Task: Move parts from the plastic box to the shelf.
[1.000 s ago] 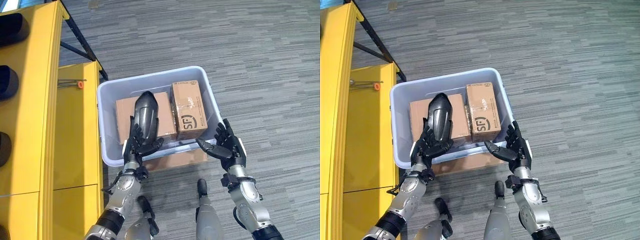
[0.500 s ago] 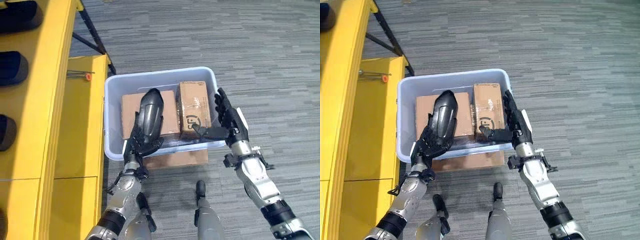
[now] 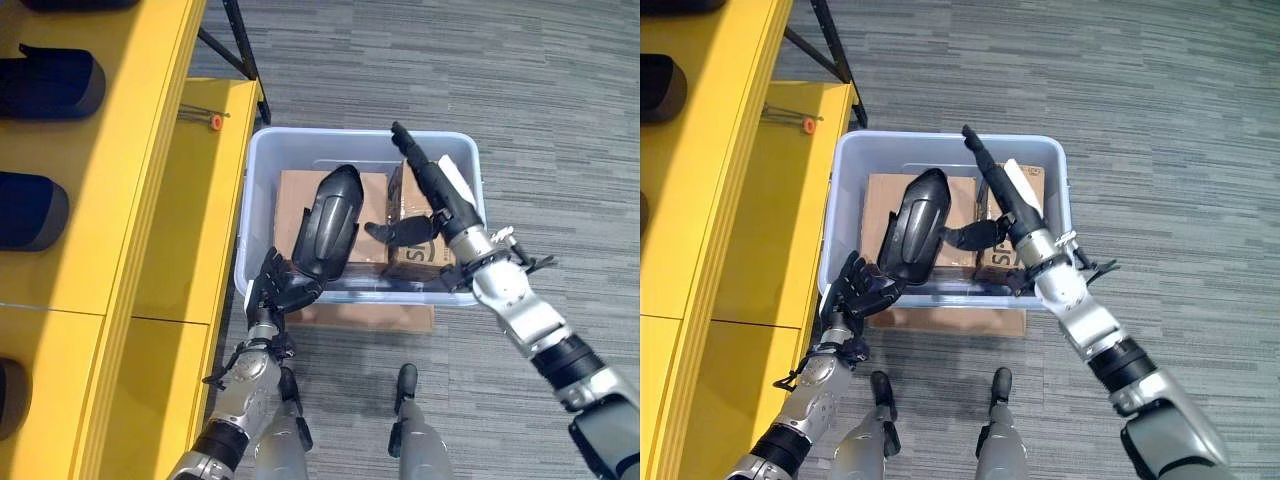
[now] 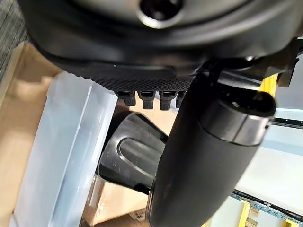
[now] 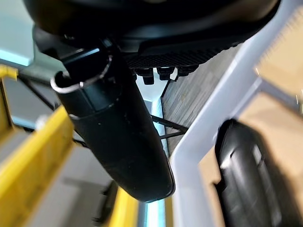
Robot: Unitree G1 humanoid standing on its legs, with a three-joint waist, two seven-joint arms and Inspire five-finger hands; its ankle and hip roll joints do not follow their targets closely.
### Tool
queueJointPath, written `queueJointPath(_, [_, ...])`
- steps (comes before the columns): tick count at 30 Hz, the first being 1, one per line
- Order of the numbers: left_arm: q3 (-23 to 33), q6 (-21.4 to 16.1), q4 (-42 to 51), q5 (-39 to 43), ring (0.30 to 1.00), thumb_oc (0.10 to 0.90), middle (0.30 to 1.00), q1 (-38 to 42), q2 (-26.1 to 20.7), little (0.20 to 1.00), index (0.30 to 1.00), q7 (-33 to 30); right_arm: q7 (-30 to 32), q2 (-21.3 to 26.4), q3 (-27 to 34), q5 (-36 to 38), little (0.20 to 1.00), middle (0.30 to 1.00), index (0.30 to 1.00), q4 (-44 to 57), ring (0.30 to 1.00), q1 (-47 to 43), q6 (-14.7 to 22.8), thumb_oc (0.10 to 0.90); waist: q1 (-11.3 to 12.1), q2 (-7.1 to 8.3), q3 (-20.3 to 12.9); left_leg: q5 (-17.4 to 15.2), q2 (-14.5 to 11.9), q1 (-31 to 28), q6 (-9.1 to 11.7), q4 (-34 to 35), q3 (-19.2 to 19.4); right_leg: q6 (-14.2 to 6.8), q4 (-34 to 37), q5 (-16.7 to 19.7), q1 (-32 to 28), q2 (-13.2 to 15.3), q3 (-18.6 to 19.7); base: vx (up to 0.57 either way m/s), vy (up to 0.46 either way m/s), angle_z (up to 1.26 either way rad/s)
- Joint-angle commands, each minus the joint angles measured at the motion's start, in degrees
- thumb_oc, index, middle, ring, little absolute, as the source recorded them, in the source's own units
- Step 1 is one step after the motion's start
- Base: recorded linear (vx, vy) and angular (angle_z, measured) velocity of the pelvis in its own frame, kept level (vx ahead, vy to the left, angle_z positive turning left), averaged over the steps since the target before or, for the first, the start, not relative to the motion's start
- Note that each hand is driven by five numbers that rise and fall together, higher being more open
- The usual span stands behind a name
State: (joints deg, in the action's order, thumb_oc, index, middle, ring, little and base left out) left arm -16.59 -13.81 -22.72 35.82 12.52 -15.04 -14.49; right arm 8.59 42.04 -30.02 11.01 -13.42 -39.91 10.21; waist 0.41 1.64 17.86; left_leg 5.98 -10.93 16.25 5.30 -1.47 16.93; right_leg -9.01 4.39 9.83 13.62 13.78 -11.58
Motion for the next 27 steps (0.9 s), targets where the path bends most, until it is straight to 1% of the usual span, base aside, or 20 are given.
queueJointPath(1, [-0.1,-5.1,6.6,0.4,1.0,0.9,1.0,4.8,-3.0,1.0,1.0,1.9,-0.1,2.9,1.1,-4.4,1.0,1.0,1.0,2.7,1.0,-8.1,2.9,0.9,0.4,1.96,0.5,3.1,-5.7,-0.3,5.0,-3.2,-0.3,-3.2,-5.7,-2.9,-5.1,3.8,0.4,0.01,-0.001,0.1])
queueJointPath(3, [-0.1,-5.1,6.8,0.4,1.0,0.9,1.0,4.8,-3.0,1.0,1.0,1.9,-0.2,3.8,0.7,-5.0,1.0,1.0,1.0,2.5,1.0,-8.6,2.8,0.9,0.4,1.9,0.6,3.3,-5.8,0.0,4.9,-2.9,-0.3,-3.2,-5.7,-2.8,-4.7,3.7,0.3,0.01,0.0,0.08])
queueJointPath(6, [0.5,-5.3,7.3,0.5,1.0,0.9,1.0,4.5,-3.1,1.0,1.0,2.0,-2.0,8.4,-2.4,-8.3,1.0,1.0,1.0,2.3,1.0,-12.1,2.4,0.9,0.8,1.54,1.7,3.7,-5.8,0.8,5.1,-2.5,-0.7,-3.0,-6.2,-3.4,-4.0,3.6,-0.1,0.0,0.0,0.0])
queueJointPath(11, [0.9,-5.6,8.7,0.6,1.0,0.9,1.0,3.8,-3.6,1.0,1.0,2.1,-4.2,13.3,-7.8,-11.2,1.0,1.0,1.0,2.0,1.0,-17.7,2.3,0.9,1.3,1.08,3.2,3.9,-6.2,2.2,5.3,-3.0,-1.2,-2.5,-8.3,-5.1,-2.1,3.3,-0.2,0.0,-0.014,0.01])
queueJointPath(13, [1.2,-5.6,9.9,0.4,1.0,0.9,1.0,3.4,-3.9,1.0,1.0,2.2,-5.3,15.3,-10.3,-12.9,1.0,1.0,1.0,2.5,1.0,-20.2,2.2,0.9,1.4,0.77,4.1,3.5,-6.2,2.7,5.3,-3.4,-1.4,-2.4,-9.9,-6.1,-1.2,3.5,-0.1,-0.01,-0.011,0.02])
queueJointPath(15, [1.2,-5.7,10.1,0.6,1.0,0.9,1.0,3.1,-3.9,1.0,1.0,2.4,-6.1,16.4,-11.8,-13.6,1.0,1.0,1.0,2.8,1.0,-21.7,2.3,0.9,1.4,0.45,5.1,3.5,-6.4,3.6,5.4,-3.9,-1.6,-2.2,-11.6,-6.7,0.2,3.6,0.2,-0.01,-0.007,0.03])
queueJointPath(16, [1.2,-5.7,10.1,0.6,1.0,0.9,1.0,3.1,-3.9,1.0,1.0,2.4,-6.1,16.4,-11.9,-13.6,1.0,1.0,1.0,2.7,1.0,-21.9,2.3,0.9,1.4,0.41,5.0,3.5,-6.4,3.7,5.4,-3.9,-1.6,-2.2,-11.7,-6.8,0.3,3.6,0.2,-0.03,-0.03,0.09])
queueJointPath(17, [1.5,-5.6,10.1,0.5,1.0,0.9,1.0,3.0,-4.1,1.0,1.0,2.3,-7.2,17.5,-14.1,-14.9,1.0,1.0,1.0,3.2,1.0,-23.8,2.1,0.9,1.5,0.22,5.8,3.5,-6.7,4.4,5.3,-4.2,-1.8,-2.0,-13.5,-7.4,1.8,3.6,0.4,-0.03,-0.035,0.08])
queueJointPath(19, [1.7,-5.5,10.1,0.4,1.0,0.9,1.0,3.0,-4.1,1.0,1.0,2.3,-8.1,18.1,-16.4,-15.4,1.0,1.0,1.0,3.8,1.0,-25.8,2.4,0.9,1.5,0.15,6.4,3.5,-6.8,5.2,5.3,-4.8,-2.1,-1.8,-15.1,-7.9,3.3,3.5,0.6,-0.03,-0.049,0.04])
queueJointPath(23, [2.1,-5.5,10.5,0.2,1.0,0.9,1.0,3.2,-4.1,1.0,1.0,1.7,-9.0,18.6,-19.1,-16.9,1.0,1.0,1.0,4.7,1.0,-28.9,2.3,0.9,1.5,-0.05,7.5,3.0,-7.0,7.1,5.1,-5.9,-2.7,-1.5,-18.5,-8.9,6.2,3.2,1.0,-0.03,-0.053,0.05])
queueJointPath(25, [2.0,-5.5,10.4,0.0,1.0,0.9,1.0,3.4,-4.1,1.0,1.0,1.5,-9.0,18.1,-19.9,-17.4,1.0,1.0,1.0,4.0,1.0,-29.5,2.3,0.9,1.6,-0.17,7.8,2.9,-7.1,7.6,5.1,-6.3,-3.1,-1.4,-19.2,-9.2,6.7,3.3,1.1,-0.02,-0.047,0.09])
queueJointPath(27, [2.2,-5.5,10.5,-0.1,1.0,0.9,1.0,3.7,-4.3,1.0,1.0,1.3,-9.1,18.7,-21.6,-19.0,1.0,1.0,1.0,4.6,1.0,-32.0,2.3,0.9,1.7,-0.35,8.4,3.1,-6.9,8.7,5.2,-6.3,-3.5,-1.2,-20.8,-9.7,8.3,3.2,1.2,-0.02,-0.044,0.09])
